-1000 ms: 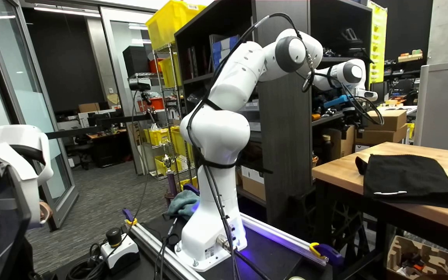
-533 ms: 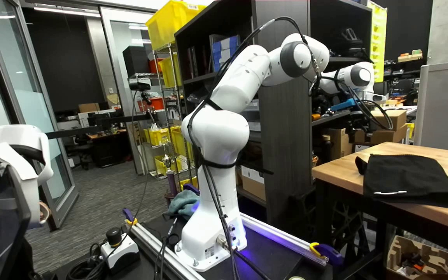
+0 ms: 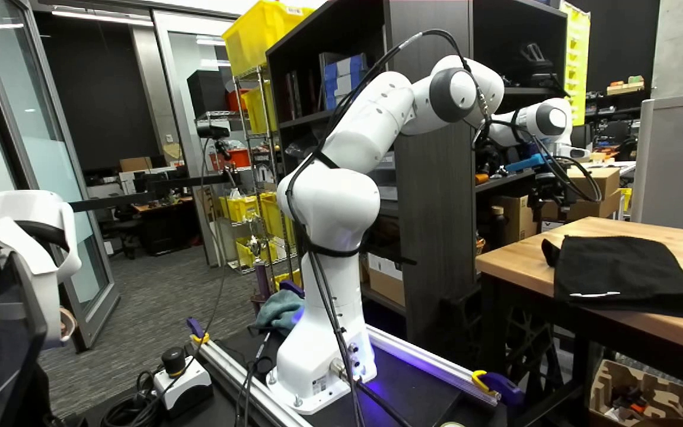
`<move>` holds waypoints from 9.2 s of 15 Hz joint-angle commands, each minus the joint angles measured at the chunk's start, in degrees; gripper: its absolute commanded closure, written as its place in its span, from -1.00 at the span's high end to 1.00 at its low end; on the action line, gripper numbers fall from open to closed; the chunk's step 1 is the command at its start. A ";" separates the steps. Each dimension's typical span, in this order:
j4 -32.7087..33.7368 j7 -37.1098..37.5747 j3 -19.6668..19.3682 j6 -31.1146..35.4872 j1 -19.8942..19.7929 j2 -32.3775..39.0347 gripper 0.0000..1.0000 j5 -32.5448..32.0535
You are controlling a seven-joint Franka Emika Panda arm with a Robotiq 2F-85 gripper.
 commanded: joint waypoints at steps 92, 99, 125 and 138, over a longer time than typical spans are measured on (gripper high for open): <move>44.96 52.57 7.00 5.20 -34.06 19.64 -1.00 20.66; 44.04 69.33 1.86 14.31 -31.03 20.32 -1.00 9.40; 45.15 72.63 3.99 1.79 -29.04 27.29 0.25 8.34; 42.23 69.51 3.88 16.95 -28.17 24.57 1.00 7.85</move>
